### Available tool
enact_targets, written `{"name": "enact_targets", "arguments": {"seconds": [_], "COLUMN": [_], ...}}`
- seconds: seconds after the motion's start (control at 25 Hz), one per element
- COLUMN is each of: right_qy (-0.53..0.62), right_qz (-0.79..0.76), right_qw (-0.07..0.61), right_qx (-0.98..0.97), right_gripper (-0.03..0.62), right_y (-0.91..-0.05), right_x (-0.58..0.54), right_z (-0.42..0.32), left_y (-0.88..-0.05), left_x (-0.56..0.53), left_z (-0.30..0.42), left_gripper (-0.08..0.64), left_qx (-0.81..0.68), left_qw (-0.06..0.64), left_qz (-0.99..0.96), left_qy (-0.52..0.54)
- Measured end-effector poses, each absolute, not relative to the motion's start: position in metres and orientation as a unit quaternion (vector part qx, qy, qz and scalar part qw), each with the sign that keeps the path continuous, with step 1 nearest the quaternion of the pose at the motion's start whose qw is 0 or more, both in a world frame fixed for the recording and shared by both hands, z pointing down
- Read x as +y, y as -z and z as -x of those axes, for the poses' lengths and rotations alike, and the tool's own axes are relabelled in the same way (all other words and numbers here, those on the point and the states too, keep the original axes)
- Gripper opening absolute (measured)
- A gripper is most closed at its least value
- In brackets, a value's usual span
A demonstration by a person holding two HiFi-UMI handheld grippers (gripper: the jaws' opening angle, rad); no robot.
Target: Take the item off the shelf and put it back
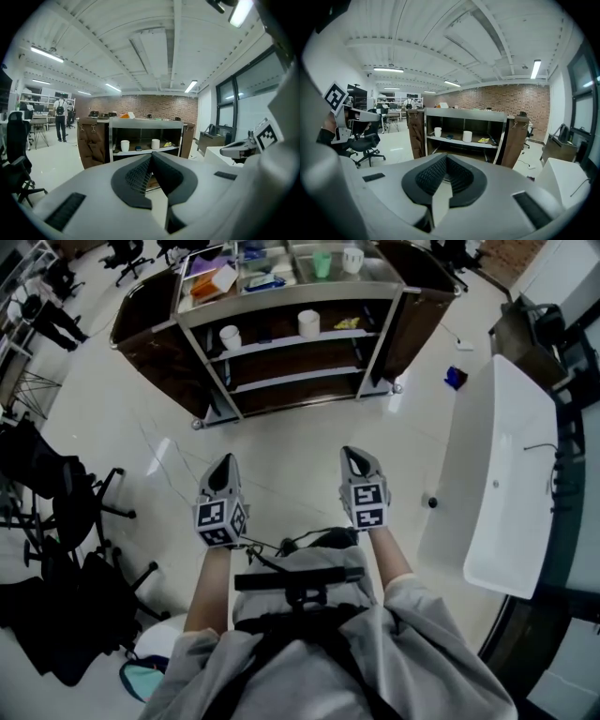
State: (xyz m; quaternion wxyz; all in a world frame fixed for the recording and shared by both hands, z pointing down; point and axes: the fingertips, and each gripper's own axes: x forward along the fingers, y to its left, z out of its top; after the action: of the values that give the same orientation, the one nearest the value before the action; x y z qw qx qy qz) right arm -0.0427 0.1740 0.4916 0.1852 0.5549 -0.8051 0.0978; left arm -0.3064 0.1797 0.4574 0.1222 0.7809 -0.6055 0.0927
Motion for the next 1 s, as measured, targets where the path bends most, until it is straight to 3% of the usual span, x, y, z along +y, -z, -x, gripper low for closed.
{"name": "enact_targets", "arguments": {"seconds": [0.44,1.0], "right_qy": [-0.103,-0.120], "right_qz": [-0.563,-0.514], "right_qw": [0.176,0.176], "right_qx": [-0.801,-0.831], "right_gripper": [0.009,0.009], "right_y": [-0.492,-0.493], "right_x": [0.128,-0.036], "right_z": [0.052,-0.012], "left_y": [-0.467,-0.466], "left_x": [0.132,-0.010], "left_z": [0.294,0.214], "left_gripper": [0.005,0.005], "left_qx": [-0.571,-0.602], "left_qw": [0.125,0.151], "left_qz": [-0.805,-0.779], "left_qy": [-0.101,-0.090]}}
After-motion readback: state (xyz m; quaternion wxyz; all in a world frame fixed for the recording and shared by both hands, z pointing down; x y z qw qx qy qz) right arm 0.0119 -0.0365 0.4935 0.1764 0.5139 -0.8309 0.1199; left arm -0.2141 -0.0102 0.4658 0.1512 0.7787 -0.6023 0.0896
